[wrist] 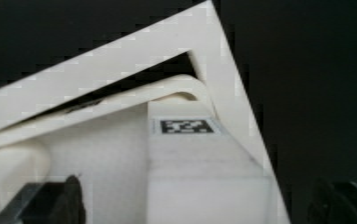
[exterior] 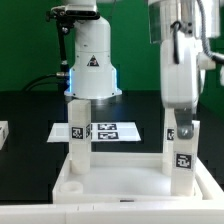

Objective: Assemble desk

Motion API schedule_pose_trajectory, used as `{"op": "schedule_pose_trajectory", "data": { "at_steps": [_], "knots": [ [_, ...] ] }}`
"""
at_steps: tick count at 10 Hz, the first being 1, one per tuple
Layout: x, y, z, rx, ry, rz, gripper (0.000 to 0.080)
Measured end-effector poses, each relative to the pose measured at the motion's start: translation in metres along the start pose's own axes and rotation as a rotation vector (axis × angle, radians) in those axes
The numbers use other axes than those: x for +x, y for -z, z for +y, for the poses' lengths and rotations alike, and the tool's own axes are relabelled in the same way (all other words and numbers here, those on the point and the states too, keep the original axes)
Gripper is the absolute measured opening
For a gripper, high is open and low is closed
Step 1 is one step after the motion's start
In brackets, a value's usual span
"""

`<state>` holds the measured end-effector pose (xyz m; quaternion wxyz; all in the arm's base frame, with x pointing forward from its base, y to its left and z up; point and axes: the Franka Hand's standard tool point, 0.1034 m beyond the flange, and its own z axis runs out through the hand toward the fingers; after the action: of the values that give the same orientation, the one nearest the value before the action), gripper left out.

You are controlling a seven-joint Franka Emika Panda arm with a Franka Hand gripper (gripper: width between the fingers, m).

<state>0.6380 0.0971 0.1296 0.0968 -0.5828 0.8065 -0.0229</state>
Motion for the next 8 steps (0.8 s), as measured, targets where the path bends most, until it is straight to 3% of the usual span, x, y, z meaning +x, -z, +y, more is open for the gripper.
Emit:
{"op": "schedule_pose_trajectory", "data": {
  "at_steps": [1, 2, 8],
  "knots": [
    [0.008, 0.023, -0.013, 0.026, 0.051, -0.018, 0.0643],
    [0.015, 0.034, -0.018, 0.044, 0.074, -0.025, 0.0648],
    [0.021, 0.035, -0.018, 0.048, 0.166, -0.025, 0.0649]
  ]
}}
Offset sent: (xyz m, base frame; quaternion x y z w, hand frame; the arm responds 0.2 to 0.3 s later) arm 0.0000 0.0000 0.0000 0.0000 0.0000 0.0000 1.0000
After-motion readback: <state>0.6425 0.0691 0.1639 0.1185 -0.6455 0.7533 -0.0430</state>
